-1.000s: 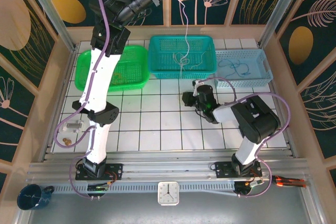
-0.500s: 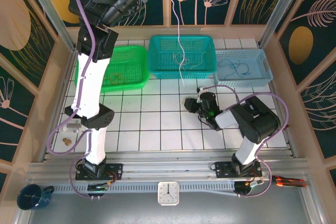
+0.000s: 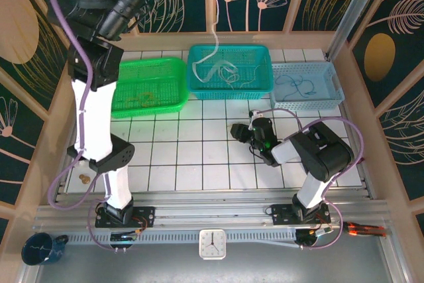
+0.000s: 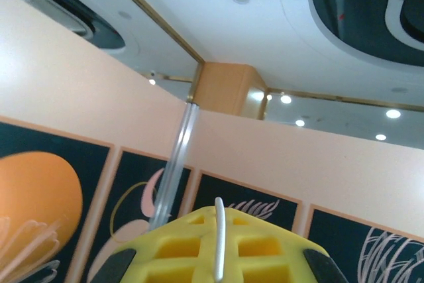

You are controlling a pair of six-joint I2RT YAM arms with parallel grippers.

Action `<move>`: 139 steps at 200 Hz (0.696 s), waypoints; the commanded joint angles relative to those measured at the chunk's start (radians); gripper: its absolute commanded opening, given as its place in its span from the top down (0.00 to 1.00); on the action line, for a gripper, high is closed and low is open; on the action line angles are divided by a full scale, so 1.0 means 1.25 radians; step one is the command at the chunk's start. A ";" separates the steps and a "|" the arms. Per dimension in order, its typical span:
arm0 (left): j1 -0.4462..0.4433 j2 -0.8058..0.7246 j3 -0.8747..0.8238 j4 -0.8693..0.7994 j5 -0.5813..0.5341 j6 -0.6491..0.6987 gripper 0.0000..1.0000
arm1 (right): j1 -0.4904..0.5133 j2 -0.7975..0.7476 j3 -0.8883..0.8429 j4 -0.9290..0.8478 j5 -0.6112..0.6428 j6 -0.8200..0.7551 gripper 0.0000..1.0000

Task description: Untangle the cables

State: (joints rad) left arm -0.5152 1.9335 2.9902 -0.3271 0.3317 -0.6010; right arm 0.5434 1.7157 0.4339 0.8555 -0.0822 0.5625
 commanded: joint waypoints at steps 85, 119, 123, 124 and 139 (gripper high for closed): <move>0.006 0.009 0.015 -0.169 -0.063 0.094 1.00 | 0.024 -0.176 0.061 -0.219 -0.024 -0.060 0.43; 0.006 0.023 0.015 -0.190 -0.053 0.097 1.00 | 0.024 -0.261 0.117 -0.305 -0.027 -0.095 0.39; 0.006 0.025 0.015 -0.192 -0.052 0.096 1.00 | 0.024 -0.271 0.125 -0.315 -0.026 -0.100 0.39; 0.006 0.025 0.015 -0.192 -0.051 0.096 1.00 | 0.024 -0.274 0.126 -0.317 -0.026 -0.101 0.39; 0.006 0.034 0.015 -0.195 -0.040 0.092 1.00 | 0.024 -0.309 0.152 -0.349 -0.019 -0.117 0.38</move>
State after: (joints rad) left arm -0.5152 1.9514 3.0013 -0.5518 0.2611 -0.4969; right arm 0.5648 1.4002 0.5652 0.5205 -0.1066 0.4747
